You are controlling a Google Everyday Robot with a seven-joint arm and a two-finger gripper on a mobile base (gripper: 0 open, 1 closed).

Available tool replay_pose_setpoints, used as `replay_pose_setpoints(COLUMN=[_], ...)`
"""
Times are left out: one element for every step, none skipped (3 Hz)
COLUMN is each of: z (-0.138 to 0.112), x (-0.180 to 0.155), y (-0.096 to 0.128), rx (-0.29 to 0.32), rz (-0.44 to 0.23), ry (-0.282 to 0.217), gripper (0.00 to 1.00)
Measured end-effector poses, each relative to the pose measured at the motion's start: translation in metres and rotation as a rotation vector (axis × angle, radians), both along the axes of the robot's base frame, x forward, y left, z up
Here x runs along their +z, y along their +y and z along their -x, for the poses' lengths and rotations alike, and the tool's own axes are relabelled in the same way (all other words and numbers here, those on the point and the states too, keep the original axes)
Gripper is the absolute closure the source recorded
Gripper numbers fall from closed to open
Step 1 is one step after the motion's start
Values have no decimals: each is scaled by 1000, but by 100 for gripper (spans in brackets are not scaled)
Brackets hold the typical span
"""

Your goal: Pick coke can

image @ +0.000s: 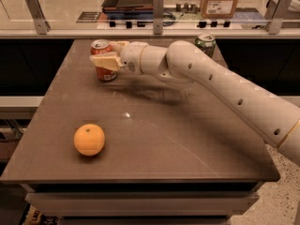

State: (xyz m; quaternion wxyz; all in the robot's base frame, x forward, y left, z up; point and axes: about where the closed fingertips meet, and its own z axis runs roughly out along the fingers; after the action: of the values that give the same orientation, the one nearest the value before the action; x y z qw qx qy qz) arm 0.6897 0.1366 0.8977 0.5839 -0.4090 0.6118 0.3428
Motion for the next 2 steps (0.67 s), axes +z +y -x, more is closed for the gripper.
replay_pose_setpoints(z=[1, 2], x=[0, 0], y=[2, 5], rx=[4, 7], rz=[0, -1], ry=[0, 0], gripper=[87, 100])
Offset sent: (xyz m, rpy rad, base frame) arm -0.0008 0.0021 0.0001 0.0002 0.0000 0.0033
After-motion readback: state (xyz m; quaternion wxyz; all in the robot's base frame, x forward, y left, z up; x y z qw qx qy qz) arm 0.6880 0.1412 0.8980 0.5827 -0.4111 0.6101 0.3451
